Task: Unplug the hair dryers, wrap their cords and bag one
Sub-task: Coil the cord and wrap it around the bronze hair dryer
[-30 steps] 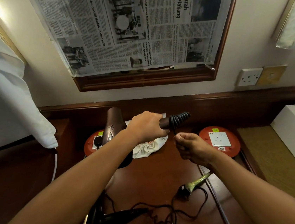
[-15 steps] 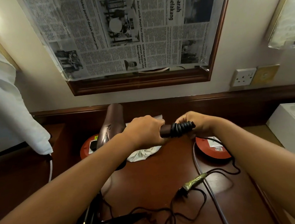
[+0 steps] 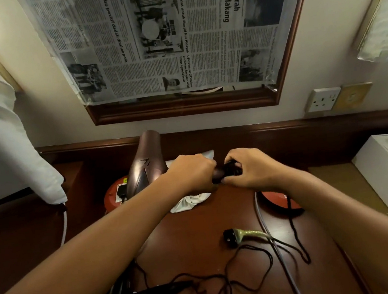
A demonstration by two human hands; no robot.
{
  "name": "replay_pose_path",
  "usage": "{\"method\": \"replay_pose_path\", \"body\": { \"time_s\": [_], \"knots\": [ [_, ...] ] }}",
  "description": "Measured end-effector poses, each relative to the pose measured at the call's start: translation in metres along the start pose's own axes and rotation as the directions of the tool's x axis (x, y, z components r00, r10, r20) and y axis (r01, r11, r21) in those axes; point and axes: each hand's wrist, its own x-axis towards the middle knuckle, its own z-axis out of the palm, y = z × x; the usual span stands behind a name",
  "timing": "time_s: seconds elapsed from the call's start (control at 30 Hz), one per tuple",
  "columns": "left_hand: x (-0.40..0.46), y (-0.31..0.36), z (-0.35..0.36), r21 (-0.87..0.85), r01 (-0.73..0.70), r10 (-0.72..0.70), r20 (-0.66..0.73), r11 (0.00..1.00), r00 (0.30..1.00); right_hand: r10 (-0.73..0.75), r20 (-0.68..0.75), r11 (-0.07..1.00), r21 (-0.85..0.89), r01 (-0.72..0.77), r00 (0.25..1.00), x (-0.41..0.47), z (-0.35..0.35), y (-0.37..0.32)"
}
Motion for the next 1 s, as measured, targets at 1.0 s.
{"method": "replay_pose_path", "body": {
  "time_s": [1.0],
  "knots": [
    [-0.058,-0.052,0.072,-0.963,0.114,-0.483,0.223,-0.245,0.847,-0.297,-0.304,0.944,-0.234,0.232,0.905,-0.019,0.033,0.045]
  ]
}}
